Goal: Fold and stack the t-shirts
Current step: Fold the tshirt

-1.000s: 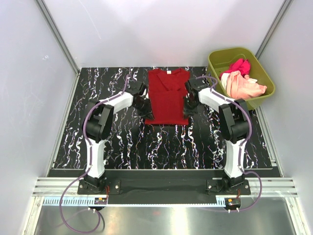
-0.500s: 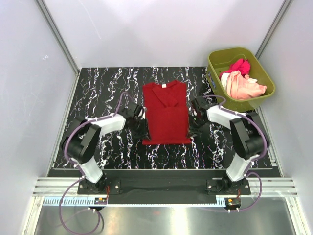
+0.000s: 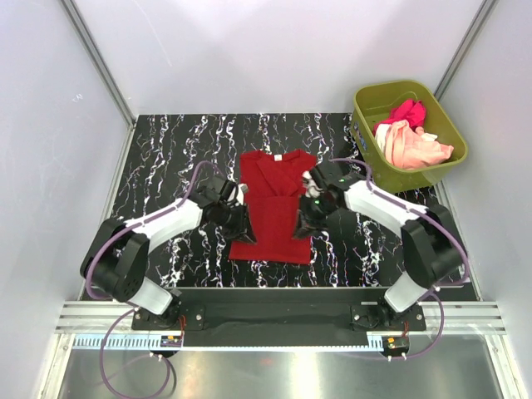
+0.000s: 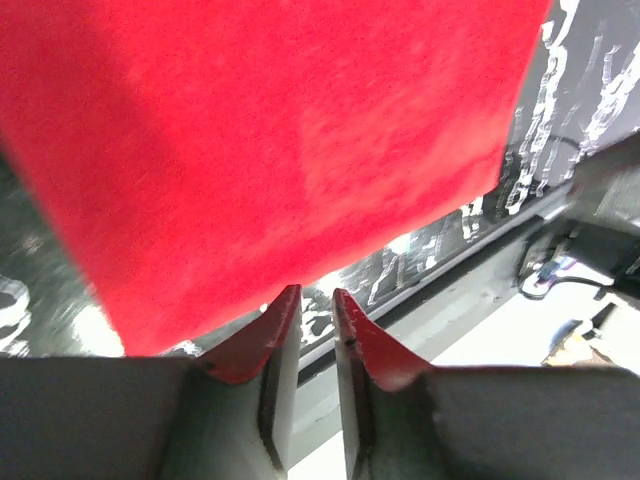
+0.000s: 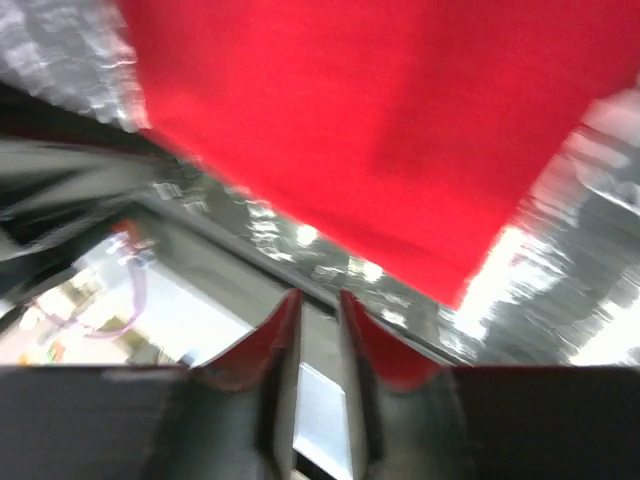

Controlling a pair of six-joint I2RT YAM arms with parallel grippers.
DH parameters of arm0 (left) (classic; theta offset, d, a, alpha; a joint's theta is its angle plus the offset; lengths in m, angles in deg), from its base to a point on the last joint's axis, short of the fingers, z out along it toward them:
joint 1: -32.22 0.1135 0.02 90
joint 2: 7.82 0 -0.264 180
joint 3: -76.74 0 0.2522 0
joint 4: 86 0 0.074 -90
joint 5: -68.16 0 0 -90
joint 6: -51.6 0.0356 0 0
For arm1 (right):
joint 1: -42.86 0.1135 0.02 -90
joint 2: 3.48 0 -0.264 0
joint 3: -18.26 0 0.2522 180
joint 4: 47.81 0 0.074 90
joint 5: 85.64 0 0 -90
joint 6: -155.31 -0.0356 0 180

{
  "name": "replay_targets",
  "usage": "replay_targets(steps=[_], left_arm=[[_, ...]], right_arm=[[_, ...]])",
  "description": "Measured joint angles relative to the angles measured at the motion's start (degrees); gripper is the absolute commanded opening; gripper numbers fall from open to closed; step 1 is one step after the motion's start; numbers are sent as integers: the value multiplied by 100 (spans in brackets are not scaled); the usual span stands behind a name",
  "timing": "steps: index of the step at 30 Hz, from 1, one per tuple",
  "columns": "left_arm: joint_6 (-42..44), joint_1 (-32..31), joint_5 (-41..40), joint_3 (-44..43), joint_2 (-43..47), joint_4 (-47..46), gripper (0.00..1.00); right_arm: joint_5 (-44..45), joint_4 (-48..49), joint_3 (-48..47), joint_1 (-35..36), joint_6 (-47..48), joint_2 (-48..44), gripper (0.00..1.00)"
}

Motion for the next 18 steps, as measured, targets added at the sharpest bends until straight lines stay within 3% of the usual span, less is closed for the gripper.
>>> replay_targets(steps=[7, 18], left_arm=[[-256, -7, 111, 251, -400, -162, 16], [-426, 31, 92, 597, -590, -247, 12]], right_arm=[[-1255, 916, -422, 581, -393, 1150, 7], [-2074, 1279, -446, 1005, -387, 2273, 0]])
